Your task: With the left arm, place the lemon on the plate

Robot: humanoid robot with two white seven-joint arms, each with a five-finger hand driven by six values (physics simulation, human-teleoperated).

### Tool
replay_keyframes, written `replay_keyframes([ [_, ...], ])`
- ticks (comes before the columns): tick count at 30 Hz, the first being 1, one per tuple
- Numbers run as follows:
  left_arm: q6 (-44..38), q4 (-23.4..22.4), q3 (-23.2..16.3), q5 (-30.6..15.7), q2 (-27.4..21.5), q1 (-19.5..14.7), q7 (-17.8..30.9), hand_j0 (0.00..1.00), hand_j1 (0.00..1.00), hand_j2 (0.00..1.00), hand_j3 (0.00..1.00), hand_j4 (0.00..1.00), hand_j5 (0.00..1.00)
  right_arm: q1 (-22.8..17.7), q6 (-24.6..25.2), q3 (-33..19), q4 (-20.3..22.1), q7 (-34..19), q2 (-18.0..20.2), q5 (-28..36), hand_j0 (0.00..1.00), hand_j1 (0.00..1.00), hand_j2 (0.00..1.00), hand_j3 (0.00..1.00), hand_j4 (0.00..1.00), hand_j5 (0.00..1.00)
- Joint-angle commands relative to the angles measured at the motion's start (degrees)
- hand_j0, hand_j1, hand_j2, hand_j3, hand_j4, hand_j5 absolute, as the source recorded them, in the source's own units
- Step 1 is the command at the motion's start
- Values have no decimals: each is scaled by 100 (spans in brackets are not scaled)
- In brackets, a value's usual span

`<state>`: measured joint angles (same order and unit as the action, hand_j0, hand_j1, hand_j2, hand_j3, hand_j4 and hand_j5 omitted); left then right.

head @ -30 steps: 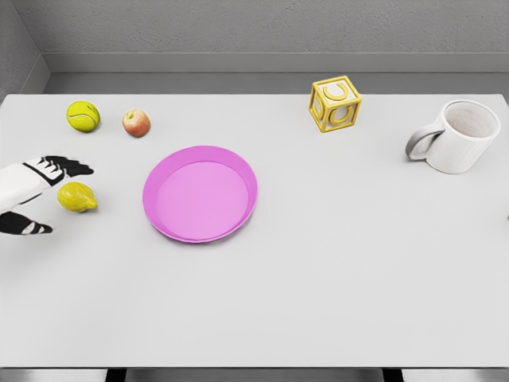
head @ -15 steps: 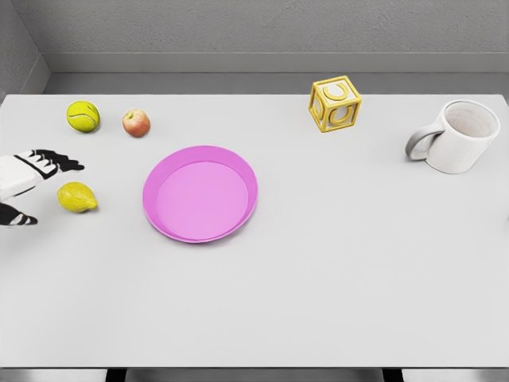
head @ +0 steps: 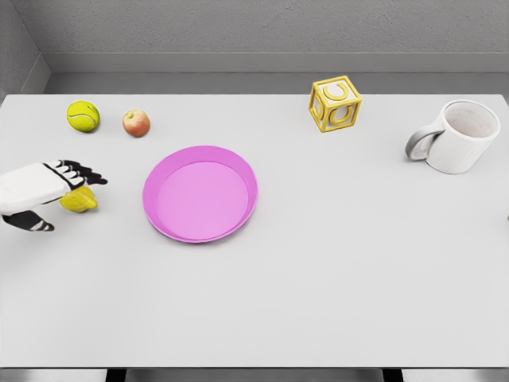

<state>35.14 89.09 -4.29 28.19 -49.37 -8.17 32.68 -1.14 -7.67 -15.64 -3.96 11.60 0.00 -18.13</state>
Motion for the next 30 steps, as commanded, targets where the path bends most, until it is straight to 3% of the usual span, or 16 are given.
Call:
replay_keyframes([
  [1, -14, 30, -11, -33, 7, 0, 28, 100, 100, 100, 100, 100, 100, 9, 2, 0, 0, 0, 0, 3, 100, 100, 100, 100, 100, 100],
  [7, -14, -32, -204, 37, 7, -176, 63, 100, 100, 100, 100, 100, 100, 0, 2, 0, 0, 0, 0, 3, 100, 100, 100, 100, 100, 100],
  [9, -14, -41, -661, 37, -2, -395, 63, 100, 100, 100, 100, 100, 100, 9, -7, 0, 0, 0, 0, 3, 100, 100, 100, 100, 100, 100],
  [14, -14, -76, -696, 108, 15, -562, 232, 100, 100, 100, 100, 100, 100, 9, 2, 0, 0, 0, 0, 3, 100, 100, 100, 100, 100, 100],
  [17, -14, -674, -670, 108, 7, -765, 232, 100, 100, 100, 100, 100, 100, 9, -7, 0, 0, 0, 0, 3, 100, 100, 100, 100, 100, 100],
  [21, -14, -691, -740, 248, 15, -791, 232, 100, 100, 100, 100, 100, 100, 0, 2, 0, 0, 0, 0, 3, 100, 100, 100, 100, 100, 100],
  [23, -14, -682, -758, 275, 33, -791, 232, 89, 89, 89, 89, 89, 89, 0, 2, 0, 0, 0, 0, 3, 100, 100, 100, 100, 100, 100],
  [30, -14, -691, -819, 275, 86, -923, 232, 90, 90, 90, 90, 90, 90, 9, 2, 0, 0, 0, 0, 3, 100, 100, 100, 100, 100, 100],
])
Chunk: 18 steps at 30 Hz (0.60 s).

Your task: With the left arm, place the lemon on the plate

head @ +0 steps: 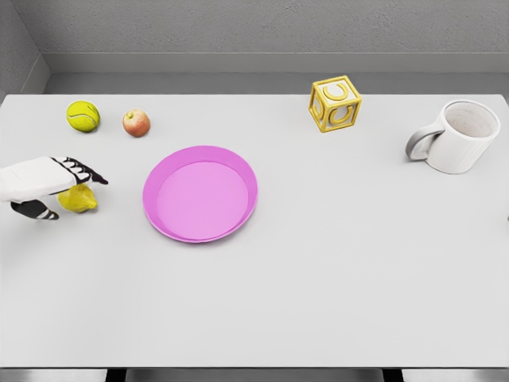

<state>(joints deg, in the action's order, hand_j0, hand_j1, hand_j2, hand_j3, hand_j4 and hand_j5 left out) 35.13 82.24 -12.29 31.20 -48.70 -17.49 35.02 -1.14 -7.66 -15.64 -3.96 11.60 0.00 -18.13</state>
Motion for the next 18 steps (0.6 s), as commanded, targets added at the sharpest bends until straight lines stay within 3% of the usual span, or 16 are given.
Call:
replay_keyframes([
  [1, -13, -6, -36, -17, 45, 0, -2, 90, 90, 90, 90, 90, 90, 9, 1, 0, 1, 0, 0, 2, 100, 100, 100, 100, 100, 100],
  [7, -13, -6, -370, 220, 62, -149, -2, 89, 89, 89, 89, 89, 89, 0, 1, 0, 1, 0, 0, 2, 100, 100, 100, 100, 100, 100],
  [13, -13, -33, -370, 237, 45, -176, -2, 81, 81, 81, 81, 81, 81, 0, 1, 0, 1, 0, 0, 2, 100, 100, 100, 100, 100, 100],
  [18, -13, -516, -379, 308, 36, -316, -2, 82, 82, 82, 82, 82, 82, 0, 1, 0, 1, 0, 0, 2, 100, 100, 100, 100, 100, 100],
])
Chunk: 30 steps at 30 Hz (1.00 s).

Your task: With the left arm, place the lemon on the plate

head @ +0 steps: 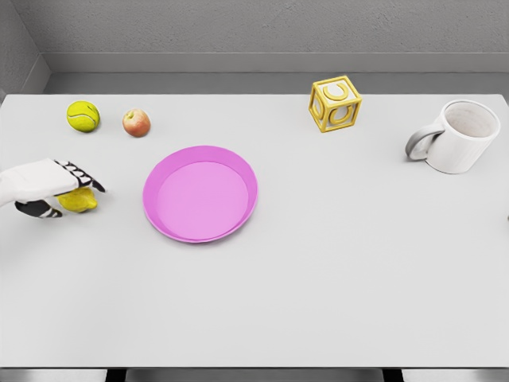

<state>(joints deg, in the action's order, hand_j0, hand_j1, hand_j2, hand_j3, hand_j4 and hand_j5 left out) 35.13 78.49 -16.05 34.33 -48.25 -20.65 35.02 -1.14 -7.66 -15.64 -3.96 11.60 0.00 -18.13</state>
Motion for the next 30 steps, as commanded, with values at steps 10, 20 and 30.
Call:
replay_keyframes([
  [10, -13, -71, -83, 117, 61, -35, -2, 60, 60, 60, 60, 60, 60, 9, 1, 0, 0, 0, 0, 3, 100, 100, 100, 100, 100, 100],
  [20, -13, 0, -83, 100, 184, -44, -2, 56, 56, 56, 56, 56, 56, 9, 1, 0, 0, 0, 0, 3, 100, 100, 100, 100, 100, 100],
  [30, -13, 184, 234, -234, 193, -114, -2, 56, 56, 56, 56, 56, 56, 0, 1, 0, 0, 0, 0, 3, 100, 100, 100, 100, 100, 100],
])
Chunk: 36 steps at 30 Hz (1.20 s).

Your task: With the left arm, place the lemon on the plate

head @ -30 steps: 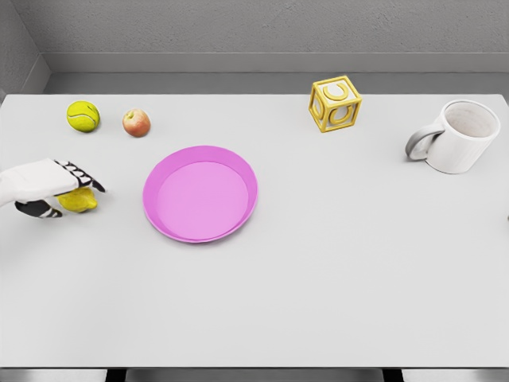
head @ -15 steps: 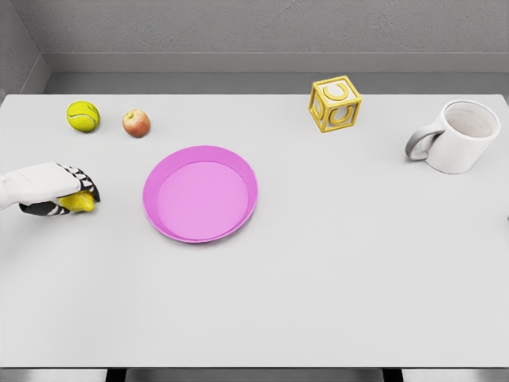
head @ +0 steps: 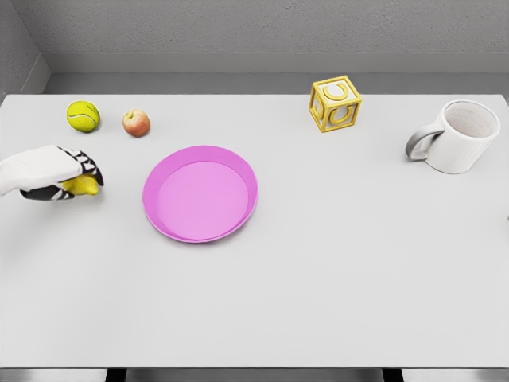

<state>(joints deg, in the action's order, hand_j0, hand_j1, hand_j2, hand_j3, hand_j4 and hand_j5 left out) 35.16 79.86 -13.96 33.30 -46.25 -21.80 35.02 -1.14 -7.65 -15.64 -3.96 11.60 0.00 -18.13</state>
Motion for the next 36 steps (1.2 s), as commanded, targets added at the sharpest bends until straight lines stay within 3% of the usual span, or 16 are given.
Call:
replay_keyframes([
  [1, -16, 152, 16, -131, 134, 0, -2, 56, 56, 56, 56, 56, 56, 0, 0, -1, 0, 0, 0, 3, 100, 100, 100, 100, 100, 100],
  [10, -16, 1180, -54, -175, 424, 88, -2, 56, 56, 56, 56, 56, 56, 0, 0, -1, 0, 0, 0, 3, 100, 100, 100, 100, 100, 100],
  [20, -16, 1532, -450, -96, 1259, 0, -2, 60, 60, 60, 60, 60, 60, 0, -8, -1, 0, 0, 0, 3, 100, 100, 100, 100, 100, 100],
  [22, -16, 1515, -397, -96, 1435, -35, -2, 100, 100, 100, 100, 100, 100, 0, 0, -1, 0, 0, 0, 3, 100, 100, 100, 100, 100, 100],
  [26, -16, 1471, -318, -96, 1418, -44, -2, 100, 100, 100, 100, 100, 100, 9, 0, -1, 0, 0, 0, 3, 100, 100, 100, 100, 100, 100],
  [29, -16, 839, 657, -113, 1365, 0, -2, 100, 100, 100, 100, 100, 100, 9, 0, -1, 0, 0, 0, 3, 100, 100, 100, 100, 100, 100],
  [33, -16, 583, 930, -113, 1250, 70, -2, 100, 100, 100, 100, 100, 100, 0, 0, -1, 0, 0, 0, 3, 100, 100, 100, 100, 100, 100],
  [36, -16, 100, 1193, -122, 1189, 246, -2, 100, 100, 100, 100, 100, 100, 9, 0, -1, 0, 0, 0, 3, 100, 100, 100, 100, 100, 100],
])
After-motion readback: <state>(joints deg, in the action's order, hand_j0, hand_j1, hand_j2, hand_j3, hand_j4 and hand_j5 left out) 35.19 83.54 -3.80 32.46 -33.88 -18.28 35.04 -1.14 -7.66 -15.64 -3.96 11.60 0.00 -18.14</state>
